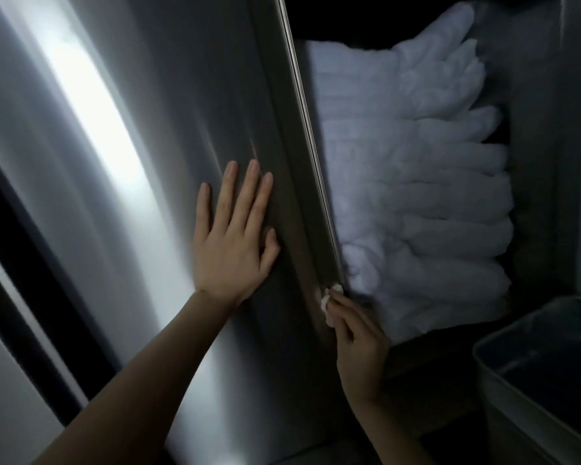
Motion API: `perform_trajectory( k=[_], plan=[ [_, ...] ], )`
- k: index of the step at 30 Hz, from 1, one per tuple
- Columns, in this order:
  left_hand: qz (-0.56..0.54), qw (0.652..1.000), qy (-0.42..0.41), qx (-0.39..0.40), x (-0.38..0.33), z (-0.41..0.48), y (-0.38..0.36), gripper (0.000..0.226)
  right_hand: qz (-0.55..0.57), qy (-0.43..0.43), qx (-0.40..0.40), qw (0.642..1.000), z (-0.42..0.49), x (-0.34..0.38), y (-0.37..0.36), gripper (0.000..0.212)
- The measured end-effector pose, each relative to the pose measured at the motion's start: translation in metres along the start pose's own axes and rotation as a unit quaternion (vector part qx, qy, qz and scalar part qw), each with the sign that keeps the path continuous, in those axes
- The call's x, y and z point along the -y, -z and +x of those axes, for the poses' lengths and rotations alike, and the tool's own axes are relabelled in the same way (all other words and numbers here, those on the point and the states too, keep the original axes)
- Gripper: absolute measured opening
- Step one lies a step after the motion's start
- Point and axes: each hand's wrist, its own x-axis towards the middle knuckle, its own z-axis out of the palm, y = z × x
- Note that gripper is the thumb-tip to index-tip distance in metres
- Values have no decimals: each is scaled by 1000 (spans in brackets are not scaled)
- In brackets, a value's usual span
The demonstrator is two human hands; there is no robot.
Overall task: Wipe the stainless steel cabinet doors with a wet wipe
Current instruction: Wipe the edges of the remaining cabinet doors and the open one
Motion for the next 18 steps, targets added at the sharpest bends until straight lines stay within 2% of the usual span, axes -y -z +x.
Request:
perform_trajectory(
  k=[4,7,10,15,18],
  plan=[
    [14,1000,-3,-7,3,-1,-3,64,33,61,14,997,39,11,2,27],
    [20,1000,-4,-16,2,0,-4,63,55,60,-28,996,67,19,-5,22],
    [24,1000,-3,-18,3,1,-4,62,58,66,-31,996,53,13,-8,20],
    [15,1000,-2,-18,0,1,-1,63,5,-18,49,999,-36,-23,23,34],
    [17,1000,-4,-23,-1,1,-3,63,26,-15,51,998,-8,-8,19,36]
  ],
)
